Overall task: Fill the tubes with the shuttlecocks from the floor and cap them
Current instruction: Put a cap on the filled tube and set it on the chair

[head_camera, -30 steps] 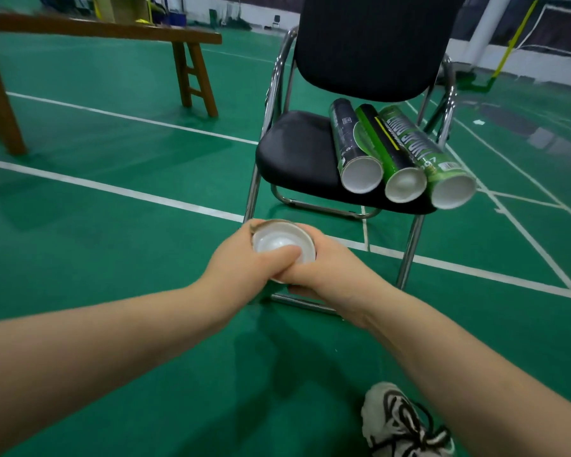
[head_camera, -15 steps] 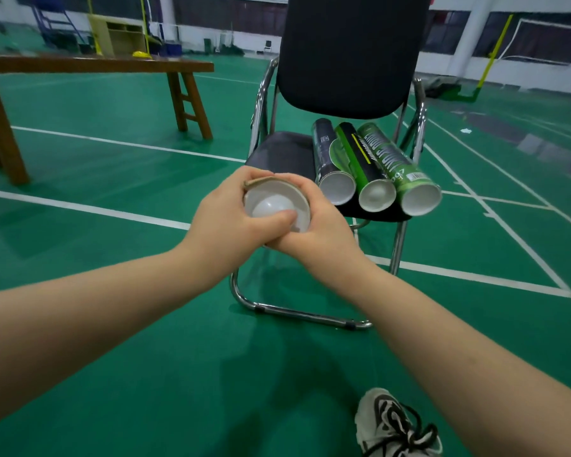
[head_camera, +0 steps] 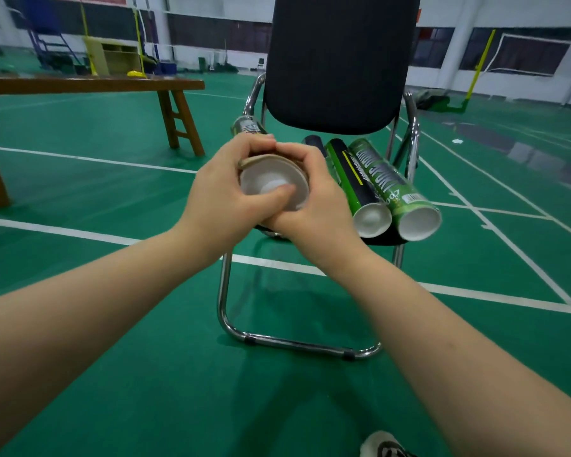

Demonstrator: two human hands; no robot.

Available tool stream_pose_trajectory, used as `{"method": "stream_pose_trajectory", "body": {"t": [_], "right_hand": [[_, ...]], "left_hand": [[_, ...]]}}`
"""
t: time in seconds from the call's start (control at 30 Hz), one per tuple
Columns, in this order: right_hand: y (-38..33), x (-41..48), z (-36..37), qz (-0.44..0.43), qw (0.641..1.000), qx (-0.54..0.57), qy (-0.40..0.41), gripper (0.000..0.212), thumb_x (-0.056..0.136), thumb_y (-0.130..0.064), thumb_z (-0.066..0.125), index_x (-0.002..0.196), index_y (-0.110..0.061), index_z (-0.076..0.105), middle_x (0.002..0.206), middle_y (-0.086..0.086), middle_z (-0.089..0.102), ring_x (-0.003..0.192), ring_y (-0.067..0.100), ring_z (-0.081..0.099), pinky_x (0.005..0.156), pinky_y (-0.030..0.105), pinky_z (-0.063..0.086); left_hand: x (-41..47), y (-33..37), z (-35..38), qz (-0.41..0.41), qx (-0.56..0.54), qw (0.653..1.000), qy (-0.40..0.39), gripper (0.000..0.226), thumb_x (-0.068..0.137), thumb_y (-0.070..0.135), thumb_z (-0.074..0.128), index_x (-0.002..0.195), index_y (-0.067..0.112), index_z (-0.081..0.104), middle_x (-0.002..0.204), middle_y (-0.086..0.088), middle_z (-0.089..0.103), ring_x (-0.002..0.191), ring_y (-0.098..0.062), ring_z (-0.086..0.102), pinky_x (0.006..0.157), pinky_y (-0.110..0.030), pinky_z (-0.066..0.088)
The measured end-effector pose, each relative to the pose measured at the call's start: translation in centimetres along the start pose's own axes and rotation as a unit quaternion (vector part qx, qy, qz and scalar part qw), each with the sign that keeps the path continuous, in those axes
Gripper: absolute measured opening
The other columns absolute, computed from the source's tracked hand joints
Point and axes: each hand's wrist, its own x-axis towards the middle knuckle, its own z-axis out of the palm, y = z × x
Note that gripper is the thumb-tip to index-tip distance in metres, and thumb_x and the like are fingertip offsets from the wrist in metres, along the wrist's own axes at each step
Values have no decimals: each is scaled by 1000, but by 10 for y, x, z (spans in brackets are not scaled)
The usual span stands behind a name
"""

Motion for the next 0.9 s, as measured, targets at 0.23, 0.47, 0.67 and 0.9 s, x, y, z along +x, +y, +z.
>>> {"method": "stream_pose_trajectory", "body": {"t": [0.23,0.47,0.67,0.9], "right_hand": [[51,29,-13,-20,992,-115,-49,58,73,-16,77,117,-27,42,119,-4,51,105,5,48,80,-2,33],[89,45,-2,-45,950,-307,-34,63,74,-26,74,130,-18,47,138,1,50,126,11,40,90,24,37],[115,52,10,-129,878,-460,19,45,64,-25,77,106,-17,63,105,-2,68,97,22,64,93,34,38],[134,56,15,-113,841,-523,75,29,72,-22,67,101,-15,64,99,2,69,90,25,65,110,40,3]], "left_hand": [[30,-54,33,2,4,999,-35,52,57,46,65,106,28,58,112,12,60,103,-1,56,93,-23,46],[43,-104,44,34,25,997,-60,53,60,46,65,110,32,55,107,23,53,103,5,51,91,-13,40],[48,-139,66,-45,-30,996,-69,47,61,31,69,105,40,56,110,20,52,112,-1,49,102,-21,37],[67,-146,82,-88,-59,988,-114,37,75,13,69,106,30,58,113,9,55,108,-5,50,97,-22,39]]}}
